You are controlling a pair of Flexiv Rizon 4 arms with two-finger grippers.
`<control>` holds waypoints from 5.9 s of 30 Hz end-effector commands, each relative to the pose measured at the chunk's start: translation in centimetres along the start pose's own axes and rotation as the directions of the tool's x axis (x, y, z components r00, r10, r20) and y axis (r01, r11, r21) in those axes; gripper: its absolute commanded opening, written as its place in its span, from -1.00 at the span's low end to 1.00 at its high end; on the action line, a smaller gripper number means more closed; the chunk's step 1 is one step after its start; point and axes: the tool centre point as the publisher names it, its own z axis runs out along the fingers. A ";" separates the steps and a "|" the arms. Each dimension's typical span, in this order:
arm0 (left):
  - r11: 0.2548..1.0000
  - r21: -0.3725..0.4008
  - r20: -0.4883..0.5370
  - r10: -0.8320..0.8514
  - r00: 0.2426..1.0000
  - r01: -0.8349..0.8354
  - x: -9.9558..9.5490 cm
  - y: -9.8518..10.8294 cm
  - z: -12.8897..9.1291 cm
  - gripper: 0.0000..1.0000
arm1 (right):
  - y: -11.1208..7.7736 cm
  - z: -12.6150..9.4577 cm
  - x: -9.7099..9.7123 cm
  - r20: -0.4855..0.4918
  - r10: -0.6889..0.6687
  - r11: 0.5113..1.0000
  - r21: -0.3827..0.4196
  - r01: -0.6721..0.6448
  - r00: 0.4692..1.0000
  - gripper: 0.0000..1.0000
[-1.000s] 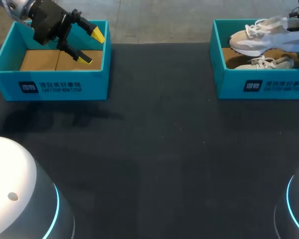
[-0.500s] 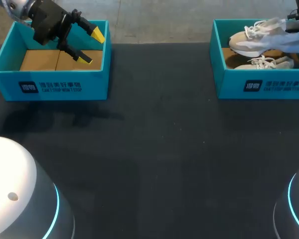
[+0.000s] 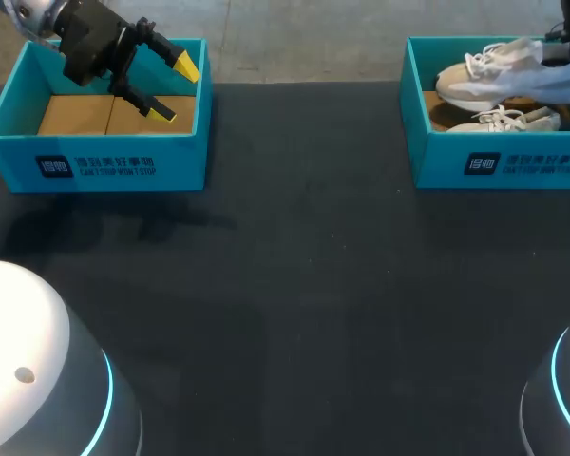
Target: Take the shoe out of the shoebox, open the shoe tongue, remove and reinsert the insole, then place the shoe into the shoebox
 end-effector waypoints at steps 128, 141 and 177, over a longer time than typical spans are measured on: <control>1.000 0.000 -0.003 0.001 1.000 -0.001 0.0 0.0 0.0 1.00 | -15.3 -13.7 6.3 -0.348 0.062 0.997 -0.023 -0.075 0.935 1.00; 0.437 -0.361 0.326 -0.769 0.551 0.824 -3.1 2.1 -1.3 1.00 | -15.3 -13.7 6.3 -0.348 0.062 0.997 -0.023 -0.075 0.935 1.00; -0.719 -0.198 0.756 -0.545 -0.364 0.666 1.4 1.5 -2.6 1.00 | -15.8 -13.6 6.3 -0.344 0.048 0.998 -0.023 -0.060 0.938 1.00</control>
